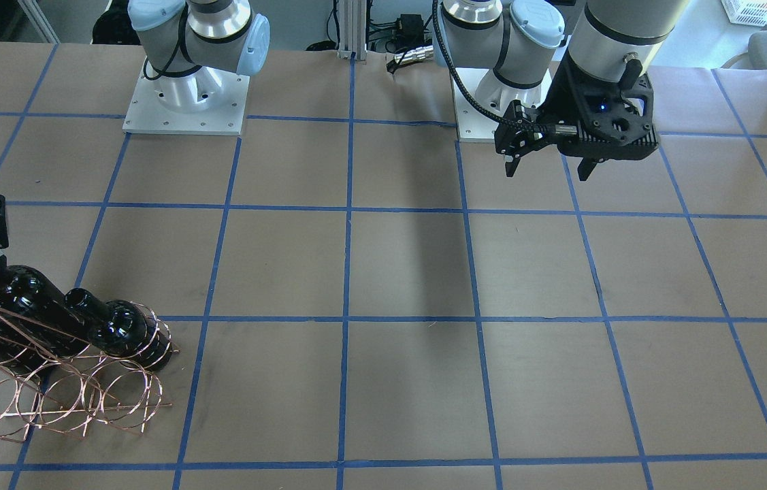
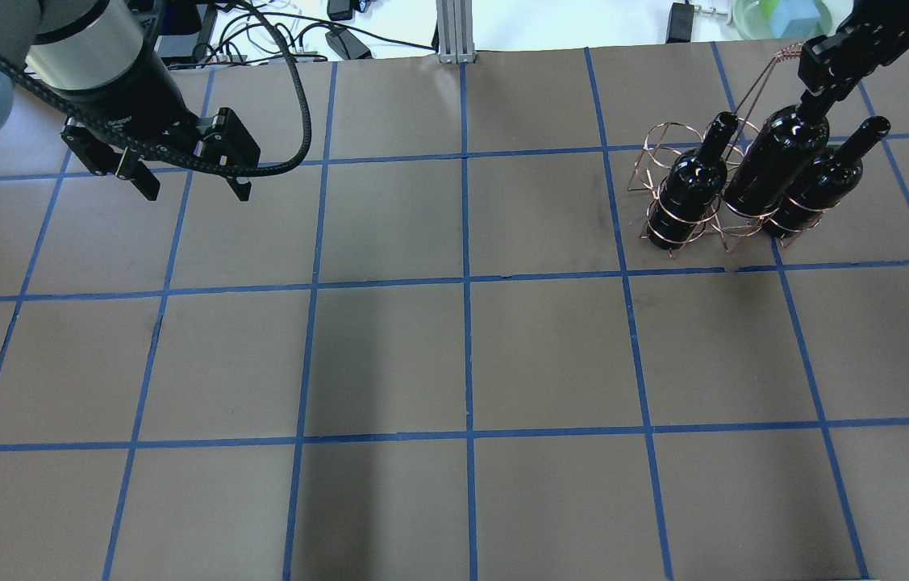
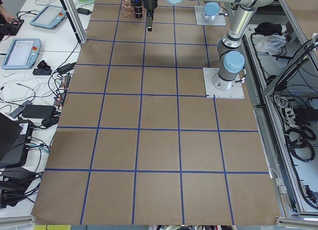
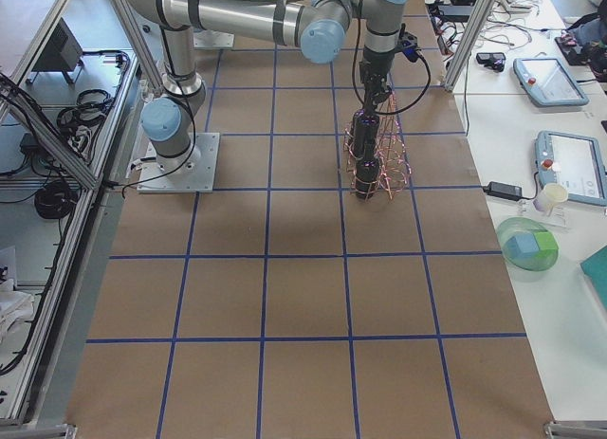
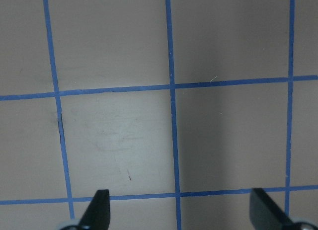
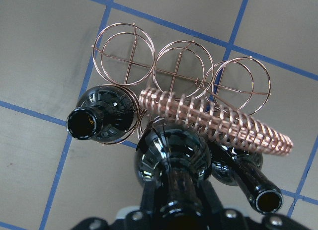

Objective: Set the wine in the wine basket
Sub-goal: 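Push the bottle down into the rack slot with the right gripper, then open the right gripper to release the bottle in the rack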

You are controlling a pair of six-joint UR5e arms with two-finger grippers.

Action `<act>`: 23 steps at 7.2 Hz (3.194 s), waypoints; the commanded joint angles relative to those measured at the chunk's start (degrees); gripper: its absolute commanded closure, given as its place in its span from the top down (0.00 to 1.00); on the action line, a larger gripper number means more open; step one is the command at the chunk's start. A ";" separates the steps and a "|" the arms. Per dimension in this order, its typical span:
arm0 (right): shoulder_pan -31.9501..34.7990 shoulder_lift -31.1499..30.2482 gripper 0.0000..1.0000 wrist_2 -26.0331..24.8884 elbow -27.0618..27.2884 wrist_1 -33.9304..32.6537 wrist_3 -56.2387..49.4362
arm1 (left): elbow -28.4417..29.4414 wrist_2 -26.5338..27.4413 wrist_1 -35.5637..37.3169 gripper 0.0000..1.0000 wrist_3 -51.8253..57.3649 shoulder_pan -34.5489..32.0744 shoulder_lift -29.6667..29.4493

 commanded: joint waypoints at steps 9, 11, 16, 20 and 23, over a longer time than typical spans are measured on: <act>0.00 3.67 0.00 0.45 1.85 -1.96 0.96 | 0.15 0.72 -1.69 1.00 0.20 0.79 0.06; 0.00 3.94 0.00 0.45 1.94 -1.78 1.06 | 0.06 0.64 -1.70 1.00 -0.67 0.18 0.06; 0.00 3.68 0.68 -0.07 5.01 -3.80 1.06 | -0.03 0.29 -4.49 1.00 -1.29 0.00 0.94; 0.09 -3.85 1.00 -3.50 4.93 1.10 4.02 | -0.03 0.20 -5.21 1.00 -5.77 -0.97 1.12; 4.45 -9.67 1.00 -1.75 5.01 4.62 18.75 | -0.12 0.20 -5.13 1.00 -6.03 -0.97 1.03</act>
